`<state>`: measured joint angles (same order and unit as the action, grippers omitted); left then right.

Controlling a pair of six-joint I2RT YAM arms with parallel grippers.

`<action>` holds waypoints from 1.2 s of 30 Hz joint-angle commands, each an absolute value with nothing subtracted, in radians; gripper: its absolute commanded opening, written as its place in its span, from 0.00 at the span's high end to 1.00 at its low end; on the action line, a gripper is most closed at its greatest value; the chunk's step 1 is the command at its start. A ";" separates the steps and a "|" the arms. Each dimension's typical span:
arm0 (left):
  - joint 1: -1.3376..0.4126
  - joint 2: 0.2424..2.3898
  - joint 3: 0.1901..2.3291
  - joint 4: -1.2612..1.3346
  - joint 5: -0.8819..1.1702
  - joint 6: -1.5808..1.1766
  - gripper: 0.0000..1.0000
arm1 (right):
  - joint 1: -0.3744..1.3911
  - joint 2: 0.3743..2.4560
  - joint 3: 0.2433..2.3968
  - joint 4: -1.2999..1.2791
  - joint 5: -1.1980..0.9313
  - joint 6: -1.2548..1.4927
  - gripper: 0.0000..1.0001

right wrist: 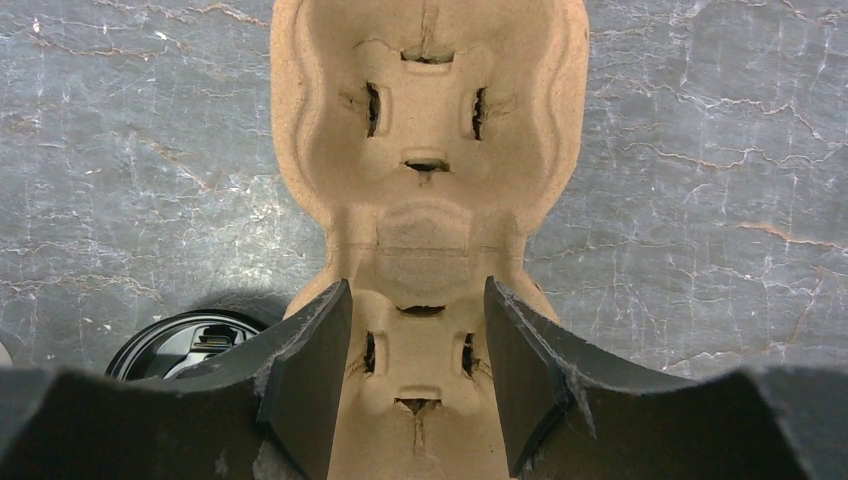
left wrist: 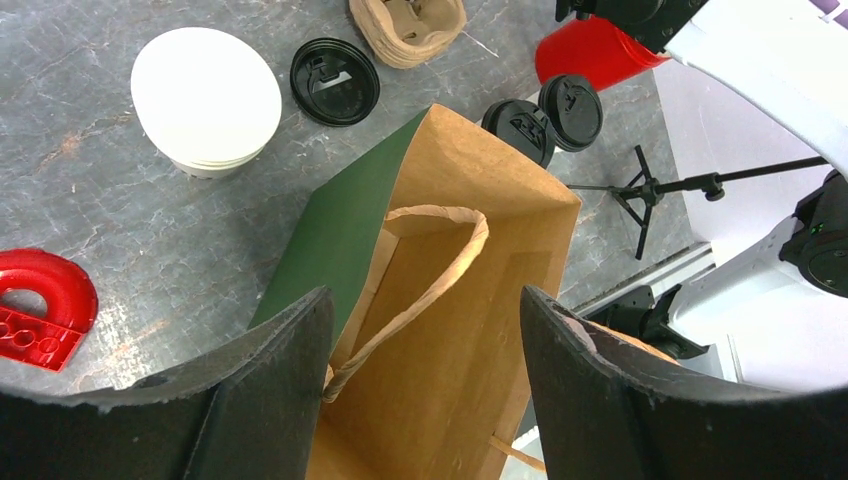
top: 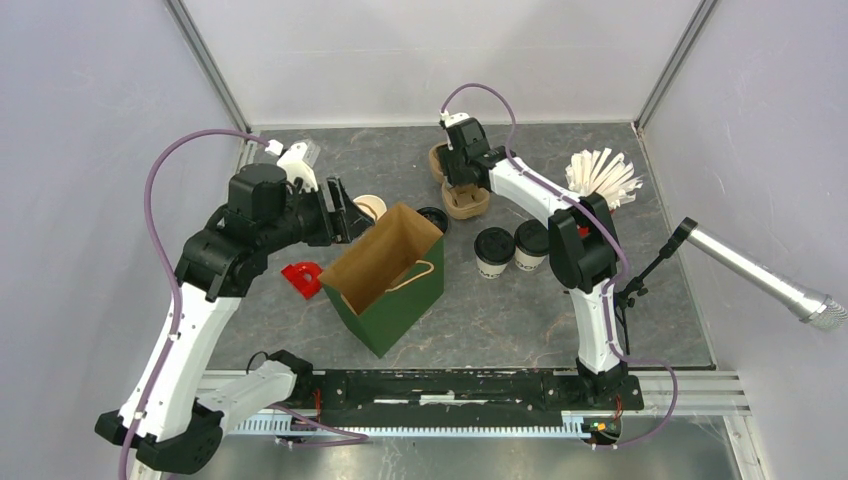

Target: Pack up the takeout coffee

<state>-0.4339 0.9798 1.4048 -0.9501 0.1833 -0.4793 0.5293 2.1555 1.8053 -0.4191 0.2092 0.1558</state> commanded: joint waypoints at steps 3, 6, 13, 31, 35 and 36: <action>-0.436 0.956 1.444 -0.962 0.141 -0.411 0.25 | 0.523 2.160 1.859 -0.375 0.219 0.165 0.43; -0.437 0.958 1.457 -0.979 0.127 -0.403 0.25 | 0.523 2.159 1.858 -0.368 0.215 0.173 0.46; -0.436 0.955 1.486 -0.982 0.114 -0.403 0.25 | 0.518 2.187 1.880 -0.364 0.216 0.172 0.48; -0.436 0.957 1.488 -0.992 0.081 -0.403 0.25 | 0.511 2.199 1.899 -0.354 0.215 0.172 0.62; -0.436 0.954 1.483 -0.999 0.067 -0.408 0.25 | 0.509 2.176 1.913 -0.359 0.215 0.169 0.63; -0.437 0.954 1.484 -1.008 0.060 -0.411 0.25 | 0.508 2.166 1.912 -0.359 0.216 0.169 0.63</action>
